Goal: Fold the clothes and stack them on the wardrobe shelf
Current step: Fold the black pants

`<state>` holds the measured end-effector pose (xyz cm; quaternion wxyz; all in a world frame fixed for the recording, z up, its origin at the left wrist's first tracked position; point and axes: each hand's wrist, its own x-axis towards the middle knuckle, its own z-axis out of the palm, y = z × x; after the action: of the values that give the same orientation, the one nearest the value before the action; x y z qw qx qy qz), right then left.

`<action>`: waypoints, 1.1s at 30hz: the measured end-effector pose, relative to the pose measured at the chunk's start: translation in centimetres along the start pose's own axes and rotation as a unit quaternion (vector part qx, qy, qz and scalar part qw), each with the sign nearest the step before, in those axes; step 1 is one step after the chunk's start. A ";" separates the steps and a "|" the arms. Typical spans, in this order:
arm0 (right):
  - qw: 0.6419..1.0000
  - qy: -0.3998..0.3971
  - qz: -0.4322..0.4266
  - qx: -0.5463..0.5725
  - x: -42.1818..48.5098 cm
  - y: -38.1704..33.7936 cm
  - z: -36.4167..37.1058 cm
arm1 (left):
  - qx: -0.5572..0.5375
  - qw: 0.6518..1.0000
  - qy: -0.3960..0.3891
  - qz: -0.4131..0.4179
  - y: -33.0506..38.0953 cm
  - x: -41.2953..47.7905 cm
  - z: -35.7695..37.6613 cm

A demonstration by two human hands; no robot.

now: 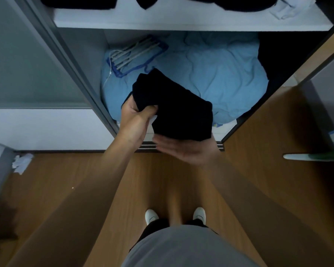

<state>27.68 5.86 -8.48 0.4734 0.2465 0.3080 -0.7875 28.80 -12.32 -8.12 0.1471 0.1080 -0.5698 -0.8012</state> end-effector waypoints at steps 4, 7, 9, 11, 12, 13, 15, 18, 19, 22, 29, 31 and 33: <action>0.976 0.050 -0.210 0.002 -1.9 -2.5 2.1 | -0.043 0.994 -0.096 0.000 2.1 -0.3 -2.5; 0.959 0.060 -0.268 -0.067 -1.7 -4.3 5.1 | -0.065 0.990 -0.121 -0.017 3.7 -0.3 -4.7; 0.961 0.089 -0.241 -0.101 -0.3 -5.2 7.5 | -0.092 0.985 -0.146 -0.026 5.0 -0.2 -6.0; 0.951 0.124 -0.234 -0.159 1.3 -5.4 9.0 | -0.161 0.972 -0.166 -0.044 6.6 0.0 -7.6; 0.949 0.111 -0.235 -0.180 1.5 -5.2 9.6 | -0.208 0.962 -0.168 -0.051 7.3 0.1 -8.4; 0.947 0.089 -0.234 -0.200 1.6 -4.9 10.2 | -0.241 0.956 -0.161 -0.045 7.9 0.3 -9.1; 0.955 0.024 -0.218 -0.197 2.2 -4.6 11.4 | -0.249 0.962 -0.112 -0.029 8.9 0.8 -10.3; 0.952 -0.029 -0.220 -0.210 2.8 -4.9 14.0 | -0.238 0.962 -0.083 -0.105 10.2 2.7 -11.7; 0.950 -0.035 -0.225 -0.214 3.1 -5.3 15.0 | -0.243 0.954 -0.108 -0.137 10.9 3.2 -12.2; 0.931 -0.036 -0.271 -0.242 4.0 -6.8 18.1 | -0.239 0.940 -0.166 -0.176 12.8 5.3 -13.1; 0.884 -0.040 -0.361 -0.294 9.0 -13.4 25.0 | 0.006 0.999 -0.042 0.023 18.9 15.0 -12.9; 0.879 -0.060 -0.375 -0.287 10.8 -15.3 27.4 | 0.094 0.993 -0.006 0.073 21.1 18.0 -12.4; 0.877 -0.077 -0.386 -0.277 12.8 -17.4 30.2 | 0.169 0.978 0.039 0.117 23.2 20.9 -11.7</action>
<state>3.61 -17.16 8.01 0.2035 -0.0947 0.5465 -0.8068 15.84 -37.26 9.84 0.2415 0.0956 -0.6995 -0.6657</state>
